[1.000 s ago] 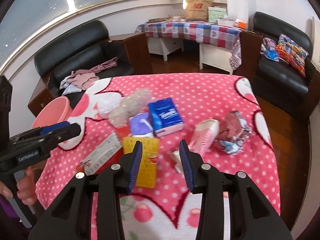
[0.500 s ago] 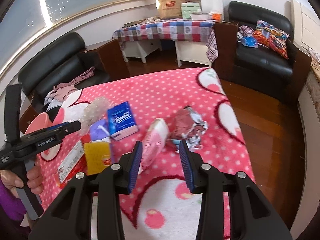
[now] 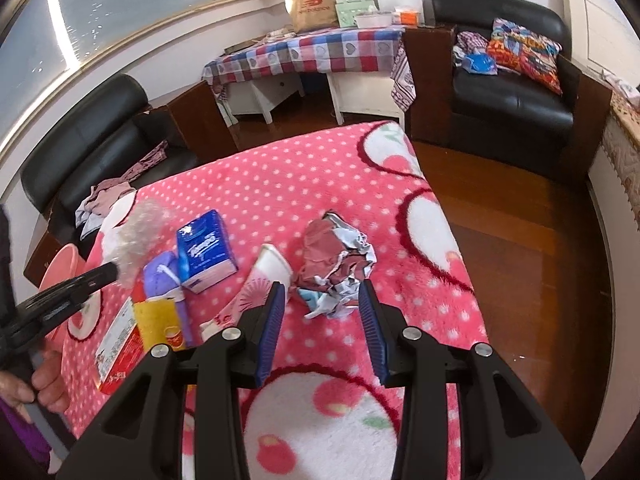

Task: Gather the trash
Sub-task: 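Grasp the clear plastic wrap with the left tool while the right tool grasps the crumpled foil wrapper, then carry the plastic wrap and foil wrapper over the pink bucket and open both tools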

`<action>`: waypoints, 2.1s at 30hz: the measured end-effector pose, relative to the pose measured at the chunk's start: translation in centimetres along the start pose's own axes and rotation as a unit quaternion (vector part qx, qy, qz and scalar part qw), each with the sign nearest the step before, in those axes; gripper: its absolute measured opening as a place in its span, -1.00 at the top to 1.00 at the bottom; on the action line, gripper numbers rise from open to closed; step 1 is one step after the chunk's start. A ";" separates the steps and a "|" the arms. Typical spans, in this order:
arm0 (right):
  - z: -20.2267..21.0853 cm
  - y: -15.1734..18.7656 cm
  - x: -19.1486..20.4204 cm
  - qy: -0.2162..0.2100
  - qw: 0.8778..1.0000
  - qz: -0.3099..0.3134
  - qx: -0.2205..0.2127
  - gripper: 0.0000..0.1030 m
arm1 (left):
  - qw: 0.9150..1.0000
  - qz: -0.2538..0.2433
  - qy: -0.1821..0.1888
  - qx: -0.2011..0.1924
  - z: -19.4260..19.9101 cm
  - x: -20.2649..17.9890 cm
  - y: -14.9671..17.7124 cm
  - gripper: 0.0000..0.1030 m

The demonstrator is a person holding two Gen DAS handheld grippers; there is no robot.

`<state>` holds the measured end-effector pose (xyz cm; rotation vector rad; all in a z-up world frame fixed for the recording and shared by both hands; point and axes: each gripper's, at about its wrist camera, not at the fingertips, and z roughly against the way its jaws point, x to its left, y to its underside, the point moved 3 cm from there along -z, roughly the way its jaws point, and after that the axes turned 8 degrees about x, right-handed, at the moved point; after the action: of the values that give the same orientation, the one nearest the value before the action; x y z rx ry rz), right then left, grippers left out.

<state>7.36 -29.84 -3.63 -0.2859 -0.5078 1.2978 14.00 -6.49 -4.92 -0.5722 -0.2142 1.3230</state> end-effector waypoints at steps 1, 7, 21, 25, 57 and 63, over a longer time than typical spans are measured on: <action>-0.4 -0.1 -0.1 -0.001 1.000 -0.003 0.004 0.24 | 1.000 0.002 0.001 -0.003 0.5 0.1 0.1 0.77; -2.0 0.0 -0.4 -0.002 1.000 -0.014 0.020 -0.07 | 1.000 0.007 0.014 -0.017 3.3 0.3 1.2 0.77; -3.7 0.0 -0.6 -0.004 1.000 -0.004 0.017 0.13 | 0.999 0.021 0.012 -0.021 5.6 1.2 2.8 0.77; -3.5 0.2 -0.6 -0.004 1.000 0.000 0.016 0.29 | 0.999 0.020 0.011 -0.023 5.7 1.2 2.8 0.77; 6.0 1.7 8.0 -0.031 0.993 0.094 -0.068 0.37 | 0.994 0.010 -0.045 -0.104 12.3 3.3 4.5 0.77; 5.8 1.8 12.5 -0.057 0.988 0.131 -0.063 0.37 | 0.990 0.044 -0.064 -0.120 14.0 6.4 5.3 0.77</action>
<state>5.15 -17.83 2.94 -0.3942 -0.6678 1.5460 4.60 4.14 3.15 -0.7058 -0.4624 1.4315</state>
